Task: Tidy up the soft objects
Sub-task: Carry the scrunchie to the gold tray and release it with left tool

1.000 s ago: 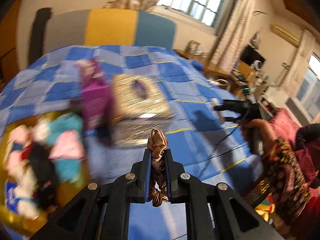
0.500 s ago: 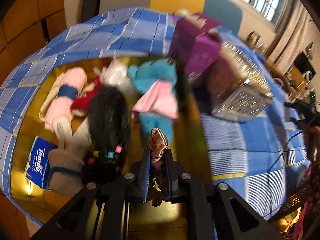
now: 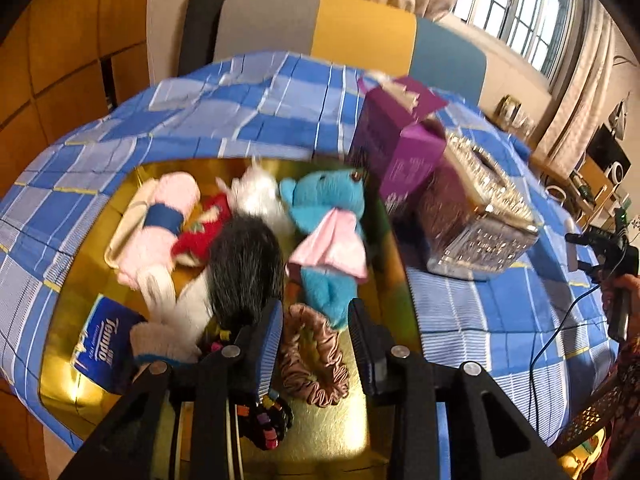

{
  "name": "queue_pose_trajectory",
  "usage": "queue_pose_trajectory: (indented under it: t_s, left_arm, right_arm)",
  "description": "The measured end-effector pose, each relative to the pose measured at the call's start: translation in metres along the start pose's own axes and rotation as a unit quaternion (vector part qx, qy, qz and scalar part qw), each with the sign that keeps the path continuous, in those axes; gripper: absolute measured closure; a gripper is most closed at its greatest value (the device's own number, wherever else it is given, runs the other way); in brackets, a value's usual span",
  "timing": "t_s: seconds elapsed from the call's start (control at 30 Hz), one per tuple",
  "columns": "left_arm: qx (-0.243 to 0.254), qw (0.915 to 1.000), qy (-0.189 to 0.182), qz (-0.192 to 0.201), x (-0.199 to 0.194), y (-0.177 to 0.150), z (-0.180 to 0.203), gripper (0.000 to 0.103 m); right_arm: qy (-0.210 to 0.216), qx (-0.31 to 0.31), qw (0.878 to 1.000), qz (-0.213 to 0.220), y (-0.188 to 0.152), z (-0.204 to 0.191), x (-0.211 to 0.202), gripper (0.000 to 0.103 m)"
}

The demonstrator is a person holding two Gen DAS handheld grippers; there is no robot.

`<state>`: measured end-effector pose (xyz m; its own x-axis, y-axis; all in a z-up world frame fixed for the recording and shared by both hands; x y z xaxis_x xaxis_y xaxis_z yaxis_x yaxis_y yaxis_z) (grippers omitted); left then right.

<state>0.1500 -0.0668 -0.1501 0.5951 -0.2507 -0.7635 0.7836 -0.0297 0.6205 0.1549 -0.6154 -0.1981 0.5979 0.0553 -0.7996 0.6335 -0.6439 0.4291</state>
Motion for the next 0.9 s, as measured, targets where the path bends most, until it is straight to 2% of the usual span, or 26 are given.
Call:
queue_pose_trajectory:
  t_s: [0.27, 0.43, 0.63, 0.7, 0.83, 0.9]
  left_arm:
    - [0.003, 0.9993, -0.038, 0.004, -0.011, 0.002, 0.012, 0.069]
    - [0.000, 0.9982, -0.060, 0.000, -0.017, -0.001, 0.014, 0.069]
    - [-0.005, 0.9982, -0.059, -0.004, -0.025, -0.004, 0.003, 0.069]
    - [-0.006, 0.9986, -0.053, 0.001, -0.031, -0.003, -0.005, 0.069]
    - [-0.004, 1.0000, -0.003, 0.001, -0.039, -0.003, -0.029, 0.067]
    - [-0.010, 0.9999, 0.007, 0.007, -0.046, -0.003, -0.043, 0.067]
  right_arm:
    - [0.019, -0.042, 0.998, 0.035, -0.007, -0.024, -0.018, 0.033]
    - [0.054, -0.052, 0.997, 0.028, -0.047, -0.054, -0.036, 0.033]
    - [0.078, -0.083, 0.994, 0.001, -0.109, -0.108, -0.063, 0.033]
    - [0.098, -0.101, 0.990, -0.010, -0.133, -0.138, -0.071, 0.033]
    - [0.142, -0.138, 0.980, -0.034, -0.176, -0.204, -0.079, 0.032]
    - [0.168, -0.156, 0.972, -0.048, -0.201, -0.242, -0.081, 0.032]
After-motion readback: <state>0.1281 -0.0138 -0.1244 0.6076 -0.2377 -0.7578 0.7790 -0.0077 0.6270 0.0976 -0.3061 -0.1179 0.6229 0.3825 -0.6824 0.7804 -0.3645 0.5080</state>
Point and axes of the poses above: each gripper's, at about its wrist camera, not at the fingertips, and x roughly the way its jaws point, z to its right, y to its top, the point moved 9 cm from there along x, roughly the way its jaws point, and after that the axes turned 2 degrees about -x, right-handed, at the moved point
